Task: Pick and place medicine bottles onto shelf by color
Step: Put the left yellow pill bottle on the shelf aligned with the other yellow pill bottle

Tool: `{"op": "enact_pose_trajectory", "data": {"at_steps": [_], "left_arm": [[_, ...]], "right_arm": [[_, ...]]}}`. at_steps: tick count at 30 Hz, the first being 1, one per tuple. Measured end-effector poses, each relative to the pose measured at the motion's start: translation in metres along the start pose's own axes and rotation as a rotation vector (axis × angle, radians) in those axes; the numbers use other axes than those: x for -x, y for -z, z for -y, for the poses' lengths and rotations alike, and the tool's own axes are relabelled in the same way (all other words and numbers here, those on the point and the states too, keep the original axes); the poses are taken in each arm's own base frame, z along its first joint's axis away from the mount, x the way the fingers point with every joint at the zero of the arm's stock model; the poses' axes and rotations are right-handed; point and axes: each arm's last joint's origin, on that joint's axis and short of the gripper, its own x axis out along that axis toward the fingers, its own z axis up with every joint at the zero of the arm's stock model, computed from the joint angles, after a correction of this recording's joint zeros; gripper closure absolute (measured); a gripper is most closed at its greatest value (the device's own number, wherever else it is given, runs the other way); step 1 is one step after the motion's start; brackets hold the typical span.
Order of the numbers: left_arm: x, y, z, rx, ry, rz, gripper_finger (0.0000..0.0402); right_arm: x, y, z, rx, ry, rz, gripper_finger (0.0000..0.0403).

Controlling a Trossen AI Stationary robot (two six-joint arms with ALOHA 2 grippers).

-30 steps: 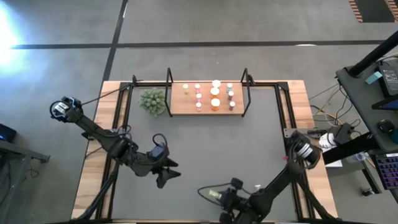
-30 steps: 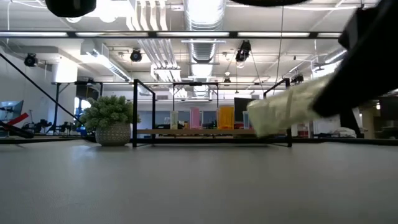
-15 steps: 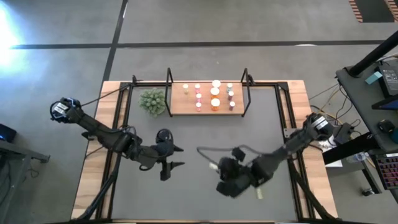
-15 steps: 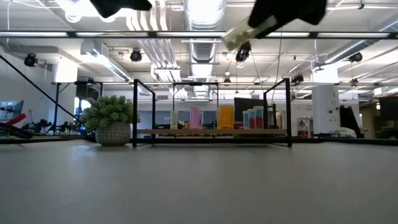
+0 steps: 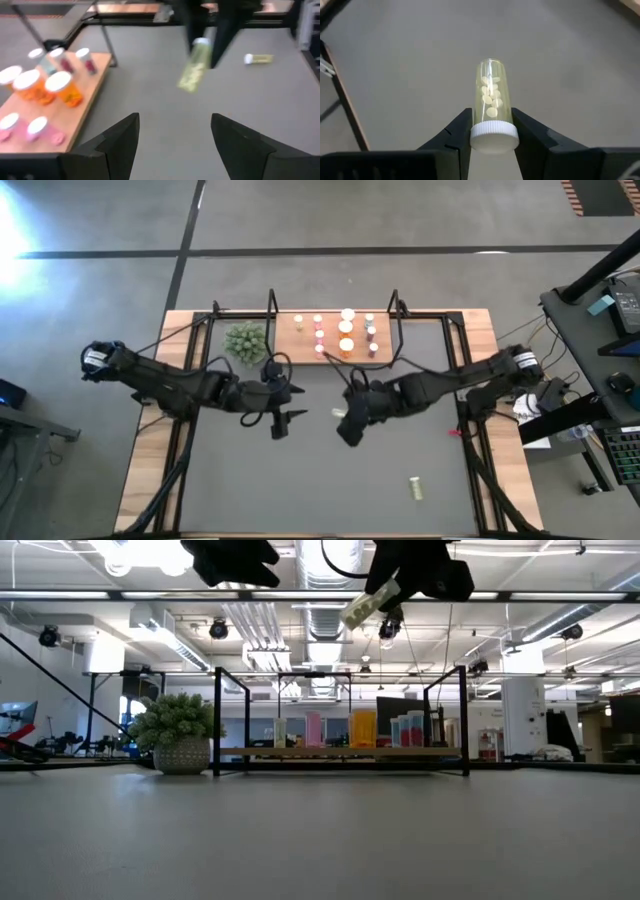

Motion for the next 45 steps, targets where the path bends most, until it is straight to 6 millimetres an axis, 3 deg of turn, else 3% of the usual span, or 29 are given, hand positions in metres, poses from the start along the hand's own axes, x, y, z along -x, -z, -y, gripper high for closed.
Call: {"op": "enact_pose_trajectory", "data": {"at_steps": [10,17,26,37,45], "left_arm": [[-0.028,-0.007,-0.005,-0.079,0.046,0.078,0.0171],[-0.055,-0.009,-0.007,-0.052,0.015,0.146,0.0171],[-0.068,-0.024,-0.015,-0.001,-0.129,0.261,0.0171],[-0.083,-0.026,-0.01,-0.008,-0.085,0.312,0.0171],[-0.078,-0.031,-0.011,0.009,-0.088,0.361,0.0171]], "right_arm": [[0.037,-0.044,0.022,0.005,0.046,-0.035,0.0294],[0.063,-0.067,0.025,0.037,-0.001,-0.01,0.0294],[0.068,-0.068,0.026,0.09,0.05,-0.123,0.0294],[0.076,-0.086,0.011,0.175,0.004,-0.068,0.0294],[0.071,-0.087,0.009,0.225,0.042,-0.125,0.0294]]}}
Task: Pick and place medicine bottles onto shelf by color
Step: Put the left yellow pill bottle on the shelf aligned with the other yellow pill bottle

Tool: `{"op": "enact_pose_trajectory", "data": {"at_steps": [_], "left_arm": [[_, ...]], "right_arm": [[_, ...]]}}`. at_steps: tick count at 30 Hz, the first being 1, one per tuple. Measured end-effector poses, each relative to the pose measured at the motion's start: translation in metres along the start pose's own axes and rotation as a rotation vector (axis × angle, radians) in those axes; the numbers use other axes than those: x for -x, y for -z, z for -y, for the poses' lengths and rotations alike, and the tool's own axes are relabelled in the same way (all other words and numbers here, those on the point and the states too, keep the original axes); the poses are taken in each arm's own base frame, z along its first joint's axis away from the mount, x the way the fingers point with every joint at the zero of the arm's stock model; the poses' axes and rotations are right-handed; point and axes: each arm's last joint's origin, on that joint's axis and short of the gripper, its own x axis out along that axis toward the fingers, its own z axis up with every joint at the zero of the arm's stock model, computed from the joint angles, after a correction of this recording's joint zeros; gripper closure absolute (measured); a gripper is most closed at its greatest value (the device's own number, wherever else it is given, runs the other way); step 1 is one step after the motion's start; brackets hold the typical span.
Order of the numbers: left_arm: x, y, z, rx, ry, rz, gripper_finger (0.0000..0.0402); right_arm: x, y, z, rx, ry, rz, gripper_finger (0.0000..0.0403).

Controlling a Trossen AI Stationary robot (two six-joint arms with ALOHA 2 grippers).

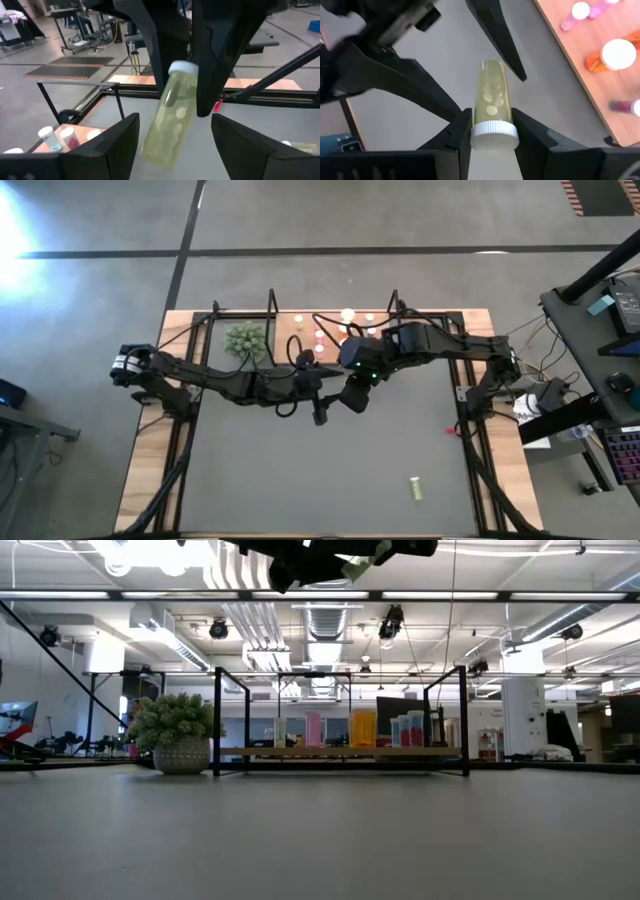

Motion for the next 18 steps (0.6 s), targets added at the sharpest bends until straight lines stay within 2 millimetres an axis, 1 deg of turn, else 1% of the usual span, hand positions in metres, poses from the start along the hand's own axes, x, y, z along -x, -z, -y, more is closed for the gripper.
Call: {"op": "enact_pose_trajectory", "data": {"at_steps": [4,7,18], "left_arm": [[0.0003,-0.0003,-0.0002,0.0,-0.001,0.0,0.0171],[0.0003,0.0001,-0.0001,-0.002,-0.001,-0.004,0.0181],[0.0007,0.0025,-0.0007,-0.011,-0.005,-0.03,0.0266]], "right_arm": [[-0.0018,0.0003,0.0001,0.004,0.007,-0.012,0.0294],[-0.0017,0.0003,0.0001,0.013,0.007,-0.012,0.0294],[0.0003,0.0002,-0.0001,0.019,0.001,-0.008,0.0294]]}}
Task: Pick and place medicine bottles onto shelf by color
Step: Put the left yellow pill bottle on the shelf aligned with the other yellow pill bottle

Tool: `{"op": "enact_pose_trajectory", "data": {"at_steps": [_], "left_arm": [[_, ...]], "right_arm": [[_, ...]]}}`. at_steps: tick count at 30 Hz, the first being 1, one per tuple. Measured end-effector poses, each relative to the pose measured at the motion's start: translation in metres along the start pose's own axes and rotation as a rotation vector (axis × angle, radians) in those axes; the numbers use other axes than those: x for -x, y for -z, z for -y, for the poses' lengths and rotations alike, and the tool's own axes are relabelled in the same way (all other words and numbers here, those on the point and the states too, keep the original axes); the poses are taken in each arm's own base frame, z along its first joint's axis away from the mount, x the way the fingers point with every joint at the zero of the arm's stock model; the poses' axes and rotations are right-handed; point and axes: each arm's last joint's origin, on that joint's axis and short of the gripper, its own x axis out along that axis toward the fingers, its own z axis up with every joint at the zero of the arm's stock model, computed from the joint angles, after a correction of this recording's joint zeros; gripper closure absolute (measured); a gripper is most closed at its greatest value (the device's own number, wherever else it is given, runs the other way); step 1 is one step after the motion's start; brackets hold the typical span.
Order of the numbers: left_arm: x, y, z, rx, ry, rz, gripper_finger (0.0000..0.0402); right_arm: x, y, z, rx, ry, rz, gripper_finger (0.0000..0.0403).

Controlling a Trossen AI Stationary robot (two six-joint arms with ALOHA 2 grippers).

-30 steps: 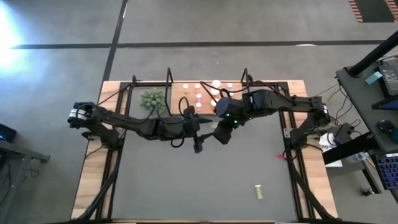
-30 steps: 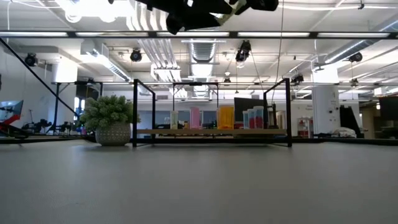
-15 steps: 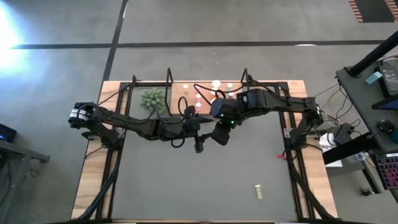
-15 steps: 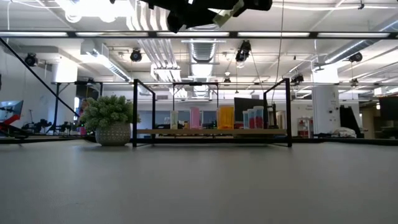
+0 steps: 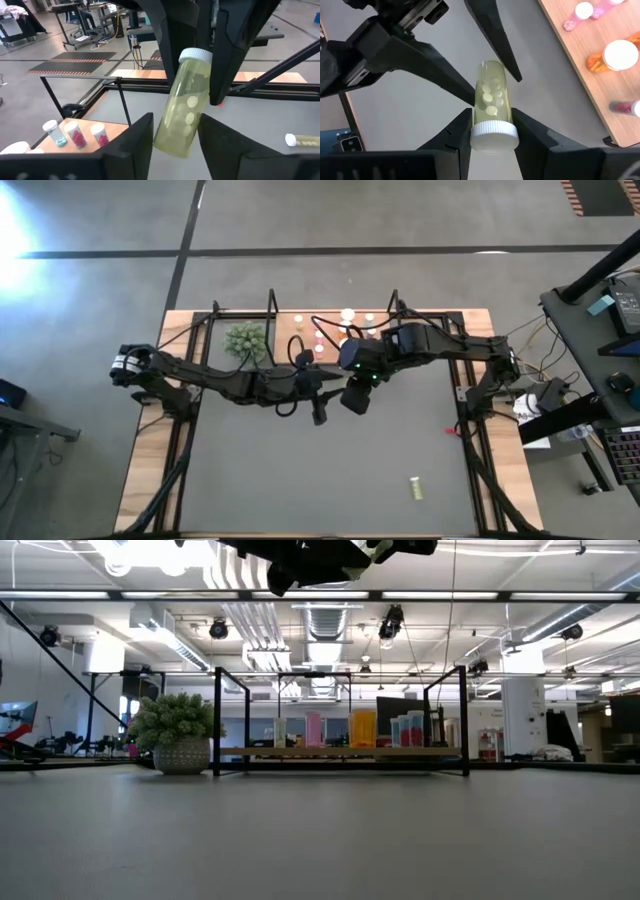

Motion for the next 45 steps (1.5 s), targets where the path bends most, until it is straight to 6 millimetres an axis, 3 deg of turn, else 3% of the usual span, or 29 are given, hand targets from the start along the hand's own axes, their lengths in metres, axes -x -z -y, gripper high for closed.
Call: {"op": "enact_pose_trajectory", "data": {"at_steps": [6,11,17,25,35,40,45], "left_arm": [[0.0,0.001,0.0,-0.003,0.006,-0.003,0.0304],[0.0,0.001,0.001,-0.003,0.017,-0.003,0.0312],[0.0,0.0,0.0,0.036,0.013,0.006,0.0314],[0.0,-0.003,0.001,0.096,0.015,0.033,0.0314],[0.004,-0.022,-0.003,0.165,-0.054,0.21,0.0314],[0.008,-0.035,-0.01,0.225,-0.122,0.332,0.0314],[0.012,-0.045,-0.011,0.235,-0.114,0.428,0.0314]], "right_arm": [[0.001,0.0,0.0,0.017,-0.002,0.004,0.0294],[0.001,0.0,0.0,0.03,-0.003,0.003,0.0291],[0.006,0.0,0.0,0.047,-0.004,-0.002,0.0254],[0.042,0.0,0.0,0.093,-0.033,0.042,0.0201],[0.099,0.012,-0.002,0.143,0.062,0.269,0.0201],[0.112,0.026,-0.012,0.176,0.186,0.365,0.0202],[0.108,0.033,-0.031,0.23,0.259,0.439,0.0202]]}}
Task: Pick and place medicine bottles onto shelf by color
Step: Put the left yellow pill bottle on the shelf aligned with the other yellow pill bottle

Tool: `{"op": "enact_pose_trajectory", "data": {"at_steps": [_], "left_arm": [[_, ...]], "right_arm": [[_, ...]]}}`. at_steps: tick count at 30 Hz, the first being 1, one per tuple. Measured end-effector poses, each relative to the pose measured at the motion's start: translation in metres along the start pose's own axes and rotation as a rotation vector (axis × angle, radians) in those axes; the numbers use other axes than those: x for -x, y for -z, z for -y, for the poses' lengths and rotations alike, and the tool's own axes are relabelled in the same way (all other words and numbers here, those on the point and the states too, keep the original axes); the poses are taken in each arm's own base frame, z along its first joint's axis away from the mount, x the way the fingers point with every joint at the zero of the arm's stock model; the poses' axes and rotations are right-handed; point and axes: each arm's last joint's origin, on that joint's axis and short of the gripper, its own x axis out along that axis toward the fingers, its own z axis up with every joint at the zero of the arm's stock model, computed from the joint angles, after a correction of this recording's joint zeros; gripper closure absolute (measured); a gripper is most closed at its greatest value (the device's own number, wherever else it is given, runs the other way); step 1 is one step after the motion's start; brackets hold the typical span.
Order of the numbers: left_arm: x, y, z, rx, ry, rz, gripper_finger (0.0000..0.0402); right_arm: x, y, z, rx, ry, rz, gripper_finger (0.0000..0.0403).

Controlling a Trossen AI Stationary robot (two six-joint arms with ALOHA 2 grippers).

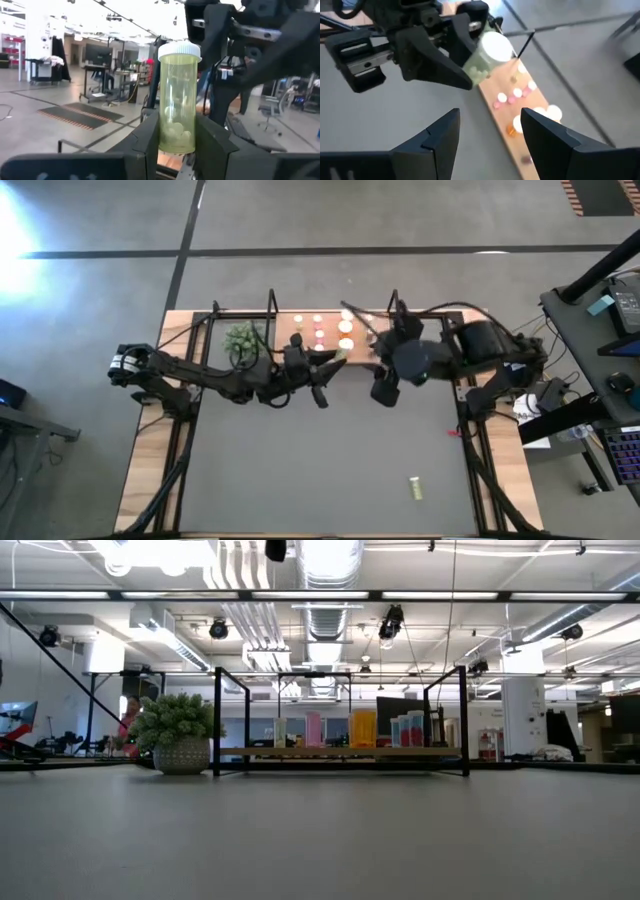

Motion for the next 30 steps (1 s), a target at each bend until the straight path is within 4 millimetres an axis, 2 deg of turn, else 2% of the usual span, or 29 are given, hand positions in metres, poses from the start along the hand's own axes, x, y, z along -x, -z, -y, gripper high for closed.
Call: {"op": "enact_pose_trajectory", "data": {"at_steps": [6,10,15,19,21,24,27,30], "left_arm": [[0.0,-0.007,0.0,0.032,0.006,0.07,0.0314],[0.001,-0.01,0.0,0.037,0.007,0.079,0.0314],[0.003,-0.015,0.0,0.05,0.011,0.091,0.0314],[0.005,-0.017,0.001,0.056,0.019,0.096,0.0314],[0.006,-0.018,0.003,0.06,0.023,0.096,0.0314],[0.006,-0.018,0.004,0.061,0.028,0.094,0.0314],[0.007,-0.018,0.005,0.062,0.032,0.093,0.0314],[0.007,-0.017,0.006,0.063,0.034,0.093,0.0314]], "right_arm": [[-0.014,0.01,-0.017,0.123,0.129,0.003,0.0202],[-0.027,0.021,-0.006,0.219,0.19,-0.099,0.0202],[-0.026,0.028,0.044,0.121,0.245,-0.173,0.0202],[-0.02,0.039,0.091,-0.048,0.184,-0.224,0.0202],[-0.021,0.048,0.108,-0.131,0.124,-0.238,0.0202],[-0.028,0.06,0.118,-0.212,0.032,-0.152,0.0202],[-0.043,0.067,0.113,-0.216,-0.061,0.033,0.0202],[-0.062,0.071,0.102,-0.216,-0.224,0.231,0.0202]]}}
